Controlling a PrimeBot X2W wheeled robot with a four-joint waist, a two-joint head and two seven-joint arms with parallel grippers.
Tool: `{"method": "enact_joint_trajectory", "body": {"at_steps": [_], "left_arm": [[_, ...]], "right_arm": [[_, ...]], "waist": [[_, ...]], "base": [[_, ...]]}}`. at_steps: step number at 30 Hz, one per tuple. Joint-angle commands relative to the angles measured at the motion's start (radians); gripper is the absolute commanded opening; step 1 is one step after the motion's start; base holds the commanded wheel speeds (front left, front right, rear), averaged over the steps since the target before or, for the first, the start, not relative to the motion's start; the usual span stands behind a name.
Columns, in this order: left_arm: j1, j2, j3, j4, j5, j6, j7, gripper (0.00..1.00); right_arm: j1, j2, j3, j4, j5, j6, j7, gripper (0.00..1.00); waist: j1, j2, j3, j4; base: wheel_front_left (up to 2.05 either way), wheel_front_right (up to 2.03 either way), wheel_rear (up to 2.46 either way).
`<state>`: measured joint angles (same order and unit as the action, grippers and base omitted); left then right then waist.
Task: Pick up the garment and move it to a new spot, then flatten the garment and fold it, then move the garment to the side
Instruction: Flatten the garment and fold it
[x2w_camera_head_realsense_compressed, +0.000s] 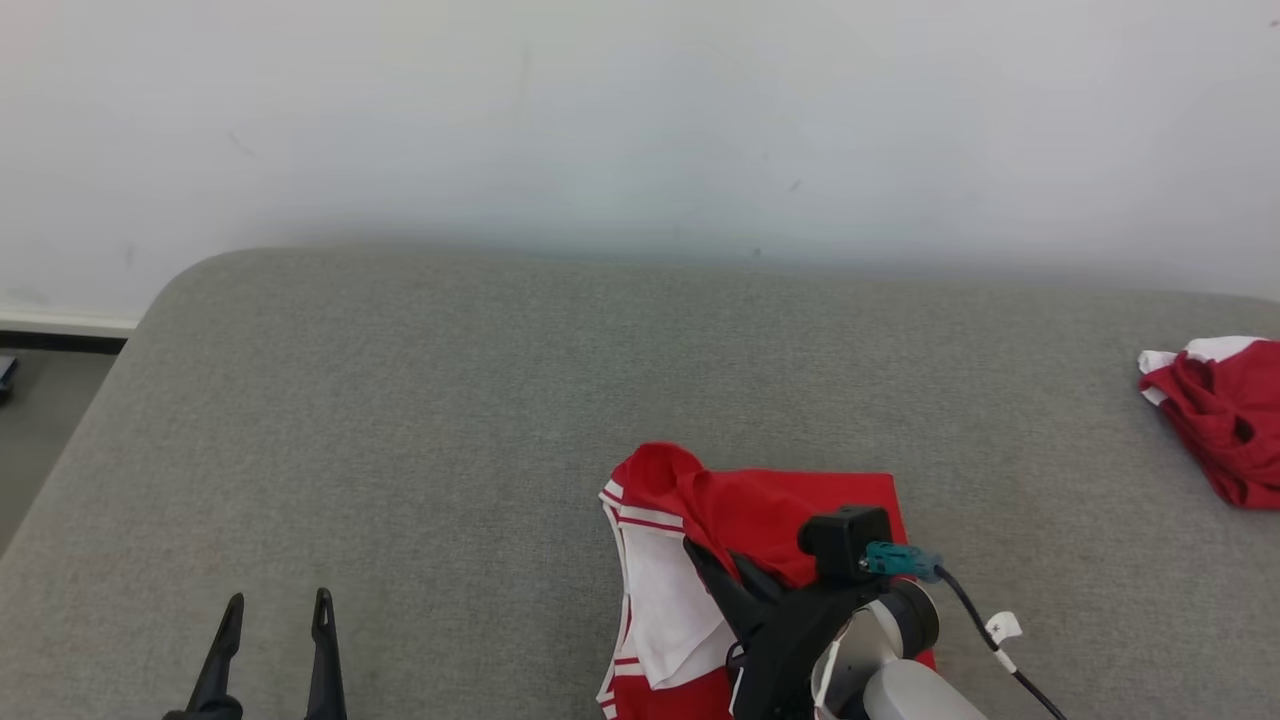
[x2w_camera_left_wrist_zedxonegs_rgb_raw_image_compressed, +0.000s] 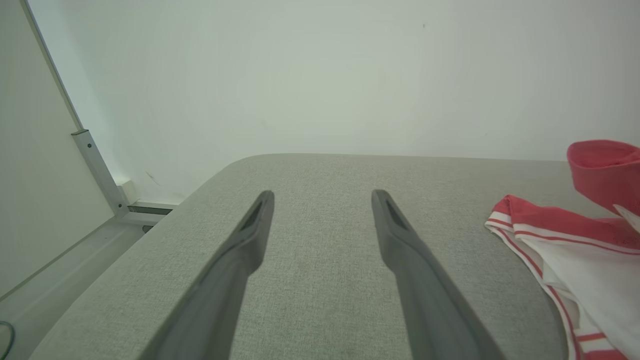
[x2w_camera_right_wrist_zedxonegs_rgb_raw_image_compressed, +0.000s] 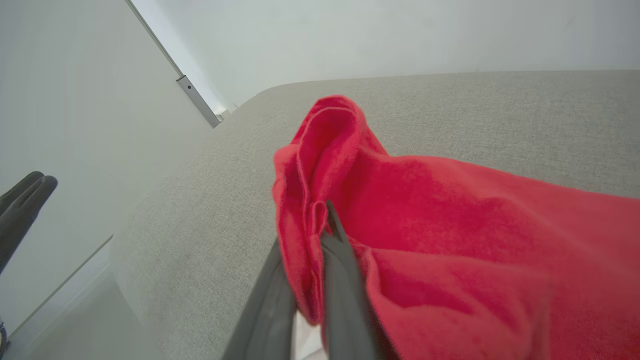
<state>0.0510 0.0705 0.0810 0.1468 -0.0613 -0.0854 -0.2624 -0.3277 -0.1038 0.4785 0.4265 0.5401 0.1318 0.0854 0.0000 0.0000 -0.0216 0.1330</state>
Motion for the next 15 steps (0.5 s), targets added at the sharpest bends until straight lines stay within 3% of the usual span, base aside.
{"method": "enact_joint_trajectory", "body": {"at_steps": [1, 7, 8, 9, 15], "left_arm": [[-0.017, -0.002, 0.001, 0.004, 0.0, -0.002, -0.003, 1.0], [-0.037, -0.002, -0.001, 0.024, -0.005, -0.01, -0.003, 1.0], [-0.038, -0.003, -0.002, 0.026, -0.003, -0.01, -0.003, 1.0], [-0.039, -0.003, -0.001, 0.029, -0.003, -0.01, -0.003, 1.0], [-0.03, -0.001, 0.016, 0.031, -0.005, -0.011, -0.003, 1.0]], "right_arm": [[-0.01, 0.009, 0.001, 0.019, -0.019, -0.003, -0.01, 0.0], [-0.052, 0.046, 0.009, 0.152, -0.034, -0.003, -0.063, 0.01], [-0.061, 0.048, 0.018, 0.165, -0.035, -0.003, -0.075, 0.73], [-0.066, 0.05, 0.024, 0.174, -0.024, -0.003, -0.086, 1.0], [-0.095, 0.052, 0.06, 0.152, 0.021, -0.003, -0.187, 1.0]], "waist": [[0.0, 0.0, 0.008, 0.017], [0.0, 0.0, 0.02, 0.04], [0.0, 0.0, 0.021, 0.043], [0.0, 0.0, 0.022, 0.044], [0.0, 0.0, 0.01, 0.028]], "base": [[0.0, 0.0, 0.0], [0.0, 0.0, 0.0], [0.0, 0.0, 0.0], [0.0, 0.0, 0.0], [0.0, 0.0, 0.0]]}}
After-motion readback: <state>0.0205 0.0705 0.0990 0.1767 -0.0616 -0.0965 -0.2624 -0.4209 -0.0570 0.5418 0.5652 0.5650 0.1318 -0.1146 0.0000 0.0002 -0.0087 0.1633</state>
